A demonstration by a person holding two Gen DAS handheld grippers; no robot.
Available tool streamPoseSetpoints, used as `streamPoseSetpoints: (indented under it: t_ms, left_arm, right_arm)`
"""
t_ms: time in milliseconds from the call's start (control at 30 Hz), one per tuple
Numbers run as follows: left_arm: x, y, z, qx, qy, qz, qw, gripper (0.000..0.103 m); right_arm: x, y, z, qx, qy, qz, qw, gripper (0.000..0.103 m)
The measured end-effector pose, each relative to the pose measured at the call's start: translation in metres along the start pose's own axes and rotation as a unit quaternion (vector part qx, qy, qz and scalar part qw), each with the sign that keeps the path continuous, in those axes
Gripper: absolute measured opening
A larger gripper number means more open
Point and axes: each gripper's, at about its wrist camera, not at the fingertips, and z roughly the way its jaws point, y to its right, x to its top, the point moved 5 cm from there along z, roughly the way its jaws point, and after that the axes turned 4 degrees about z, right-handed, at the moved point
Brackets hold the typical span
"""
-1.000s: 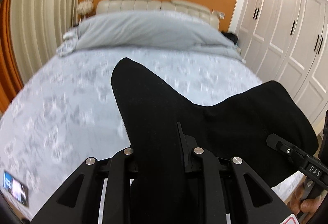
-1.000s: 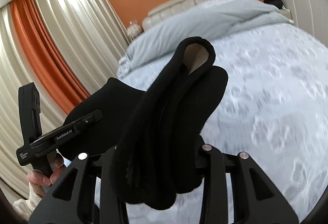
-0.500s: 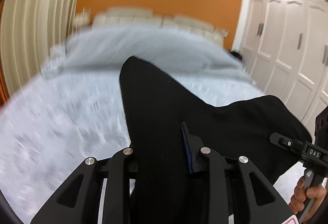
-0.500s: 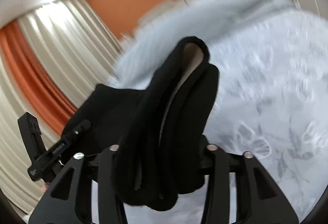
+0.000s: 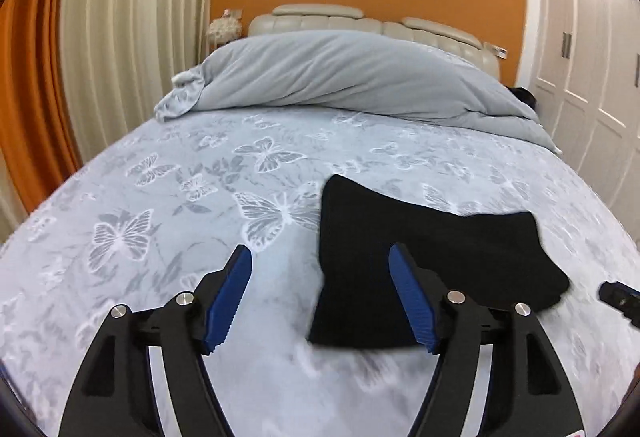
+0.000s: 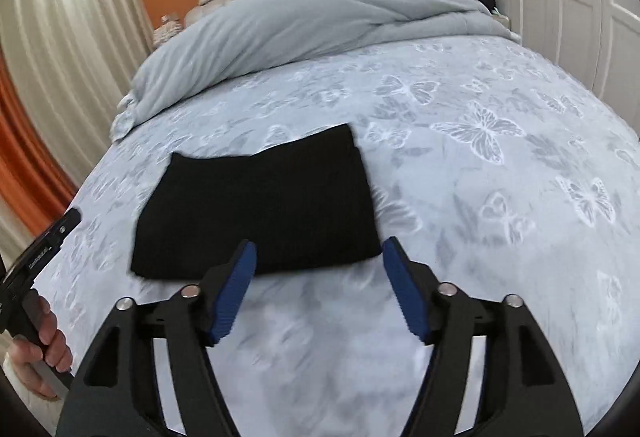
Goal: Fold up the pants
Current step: 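Set the folded bundle down and open both grippers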
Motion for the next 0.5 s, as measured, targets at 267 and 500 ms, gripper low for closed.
streamPoseSetpoints:
  t_ms: [267,500]
  left_arm:
    - [-0.065,0.03,-0.045,-0.012,-0.05,0.011,0.9986,0.086]
    - [-0.088,0.048,-0.042,0.008,-0.047,0.037,0.9982,0.086]
  right_arm:
    - [-0.066,-0.004,-0.02,-0.031,0.005,-0.012,0.999,0.084]
    - [-0.077,-0.005,-0.03,-0.041,0.021,-0.033,0.998,0.09]
